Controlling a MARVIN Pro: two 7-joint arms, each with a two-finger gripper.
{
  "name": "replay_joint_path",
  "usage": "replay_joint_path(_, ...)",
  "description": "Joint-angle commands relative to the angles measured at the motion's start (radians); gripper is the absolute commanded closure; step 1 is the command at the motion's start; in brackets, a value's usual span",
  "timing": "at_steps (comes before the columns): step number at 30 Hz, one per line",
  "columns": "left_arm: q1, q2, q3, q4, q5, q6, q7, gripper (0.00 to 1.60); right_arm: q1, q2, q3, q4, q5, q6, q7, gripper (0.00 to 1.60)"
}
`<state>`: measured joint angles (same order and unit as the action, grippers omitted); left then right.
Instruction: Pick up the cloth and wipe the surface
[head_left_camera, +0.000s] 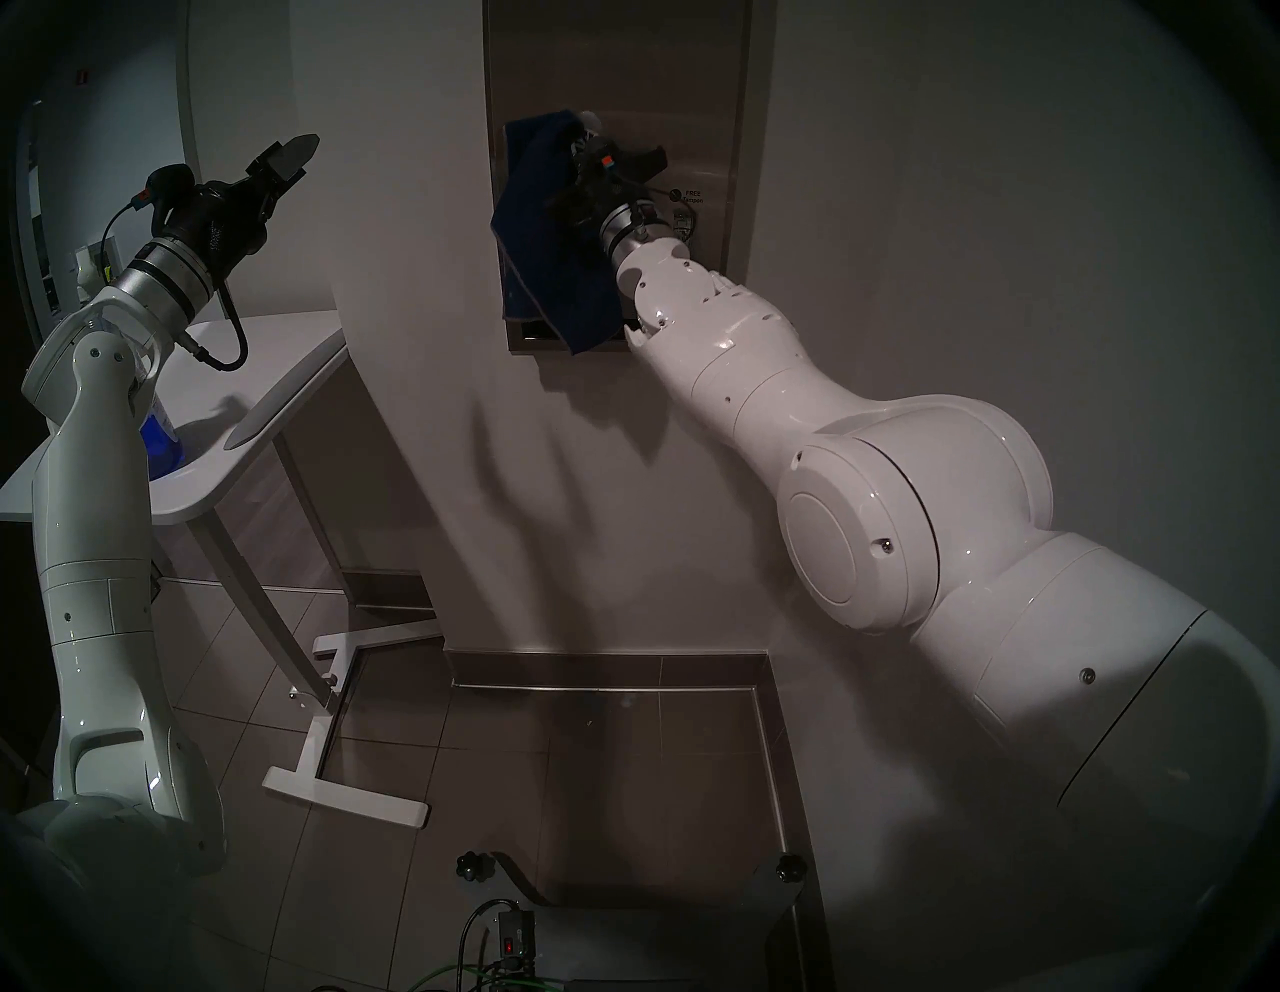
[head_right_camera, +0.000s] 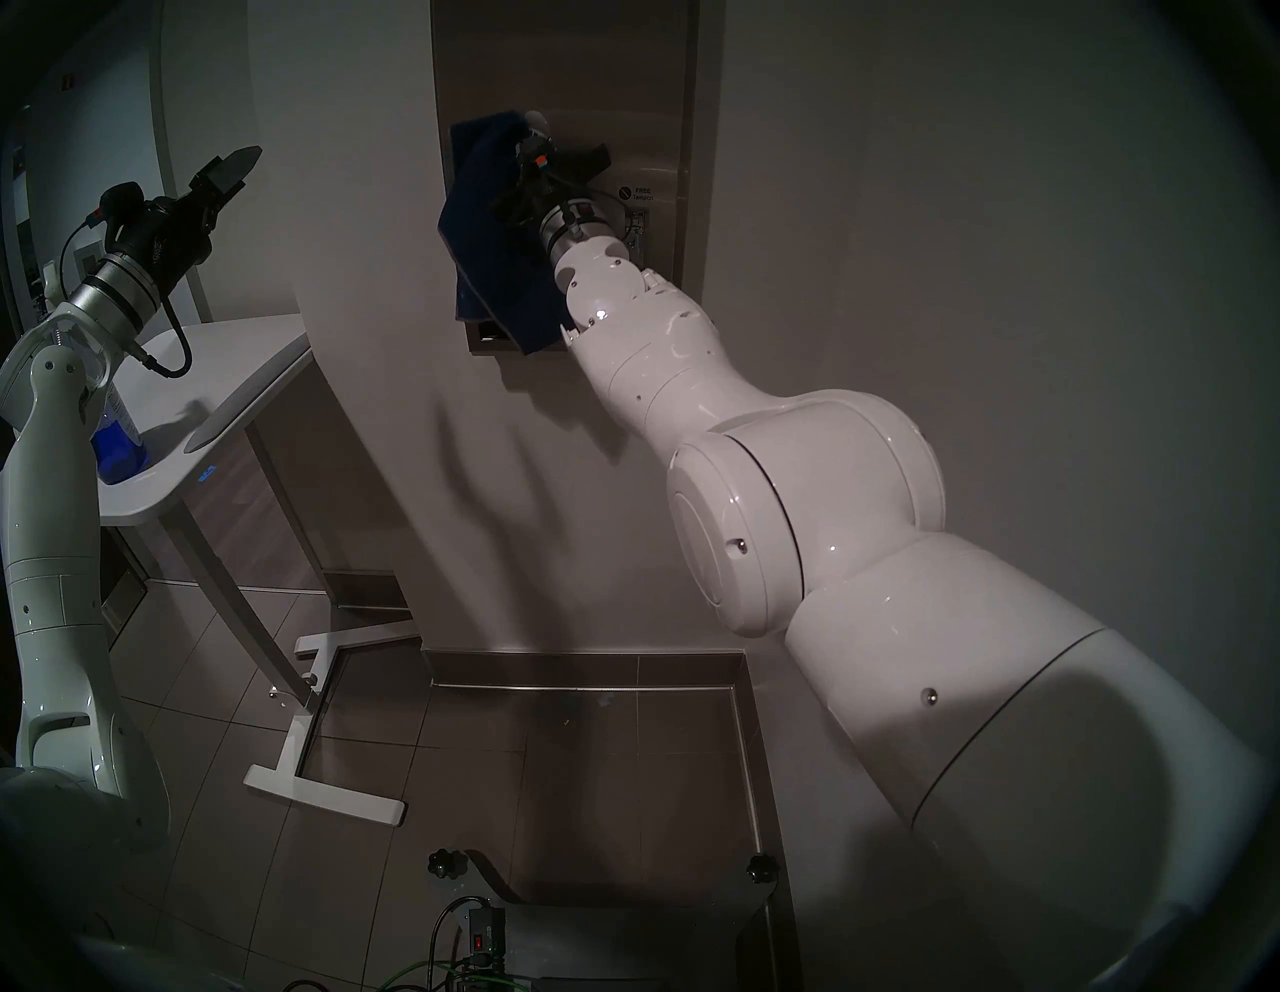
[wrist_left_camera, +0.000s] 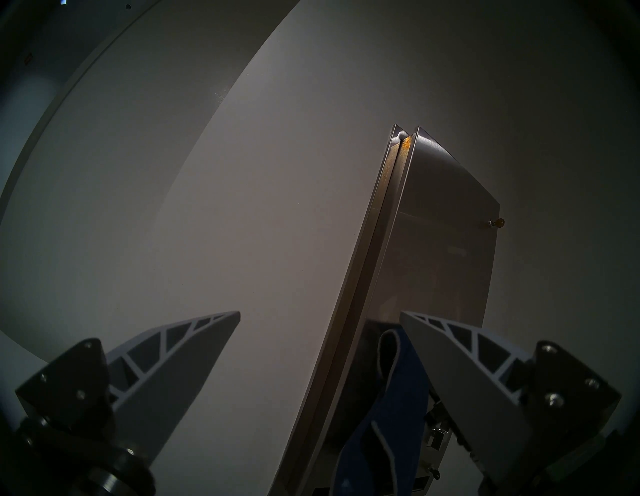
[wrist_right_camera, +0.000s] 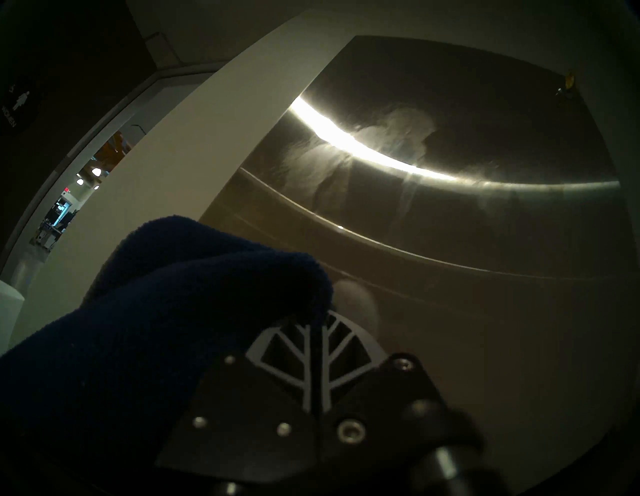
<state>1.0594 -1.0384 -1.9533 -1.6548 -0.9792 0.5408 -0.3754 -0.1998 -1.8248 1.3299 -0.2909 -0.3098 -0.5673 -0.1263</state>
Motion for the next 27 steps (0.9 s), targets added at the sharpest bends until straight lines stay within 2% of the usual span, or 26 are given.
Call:
replay_joint_path(1,-0.036,0.005,-0.012,-0.026,-0.011,-0.011,-0.006,0.00,0.118,0.049,0.024,-0.055,0.009,0.008,-0.014,1.60)
replay_joint_path(2,-0.036,0.005,-0.013,-0.027,-0.012,-0.011,-0.007,0.00,0.102,0.054,0.028,-0.072,0.009,0.005,-0.017,1.60)
replay_joint_path(8,-0.037,0.005,-0.019,-0.032,-0.017,-0.011,-0.010,0.00,0.148,0.096,0.050,-0.037,0.019,0.013,-0.020,1.60)
replay_joint_path(18,-0.050,0.003,-0.020,-0.031,-0.031,-0.011,-0.013,0.00,0.119,0.133,0.048,0.014,0.009,-0.013,-0.023,1.60)
replay_joint_path(27,-0.057,-0.001,-0.014,-0.028,-0.040,-0.011,-0.012,0.00,0.091,0.145,0.035,0.068,-0.014,-0.073,-0.026,1.60)
